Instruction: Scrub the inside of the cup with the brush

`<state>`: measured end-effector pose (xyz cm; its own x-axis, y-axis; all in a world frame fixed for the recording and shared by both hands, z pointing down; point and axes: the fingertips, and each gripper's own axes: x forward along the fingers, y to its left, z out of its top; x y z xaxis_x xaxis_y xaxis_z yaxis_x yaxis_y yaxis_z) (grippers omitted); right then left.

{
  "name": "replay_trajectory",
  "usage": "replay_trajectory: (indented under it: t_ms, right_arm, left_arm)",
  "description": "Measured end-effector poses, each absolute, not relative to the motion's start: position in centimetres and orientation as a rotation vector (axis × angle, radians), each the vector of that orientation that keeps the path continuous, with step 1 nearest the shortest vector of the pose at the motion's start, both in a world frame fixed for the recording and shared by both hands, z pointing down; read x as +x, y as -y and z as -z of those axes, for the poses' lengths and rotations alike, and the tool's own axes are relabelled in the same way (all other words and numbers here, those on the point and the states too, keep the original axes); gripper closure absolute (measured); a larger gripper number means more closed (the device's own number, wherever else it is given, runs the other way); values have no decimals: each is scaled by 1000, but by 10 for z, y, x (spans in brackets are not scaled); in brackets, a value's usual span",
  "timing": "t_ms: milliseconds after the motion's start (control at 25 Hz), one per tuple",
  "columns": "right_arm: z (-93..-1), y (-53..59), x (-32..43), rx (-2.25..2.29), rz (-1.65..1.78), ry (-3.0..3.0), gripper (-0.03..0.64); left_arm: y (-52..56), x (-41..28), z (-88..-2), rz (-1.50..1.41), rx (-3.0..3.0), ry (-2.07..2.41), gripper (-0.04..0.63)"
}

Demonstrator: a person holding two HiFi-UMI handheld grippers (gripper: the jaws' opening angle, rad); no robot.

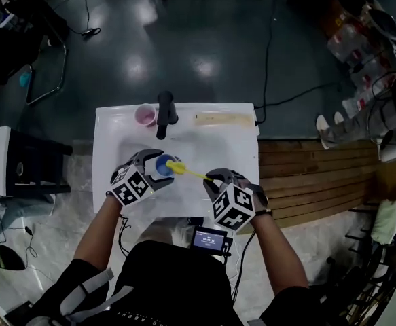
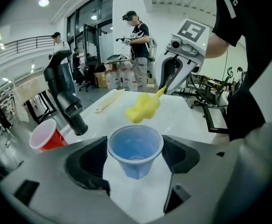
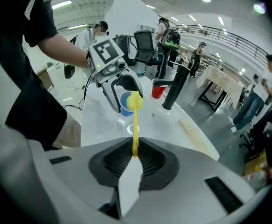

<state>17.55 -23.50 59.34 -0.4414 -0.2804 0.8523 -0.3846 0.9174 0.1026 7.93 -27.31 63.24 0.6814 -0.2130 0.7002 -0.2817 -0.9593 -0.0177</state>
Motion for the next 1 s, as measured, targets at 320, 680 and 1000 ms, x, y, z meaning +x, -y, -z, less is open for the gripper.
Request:
replay_trajectory:
  t_ms: [320, 680, 1000]
  right_arm:
    - [-569, 252, 164, 313, 152, 1906, 575]
    - [-563, 258, 144, 184, 338, 1760, 575]
    - [-566, 262, 134, 115, 441, 1657, 575]
  left_arm:
    - [265, 74, -601, -1239, 2827, 436, 229]
    - [254, 73, -591, -1303, 2840, 419, 230]
    - [254, 78, -587, -1312, 2848, 399, 230]
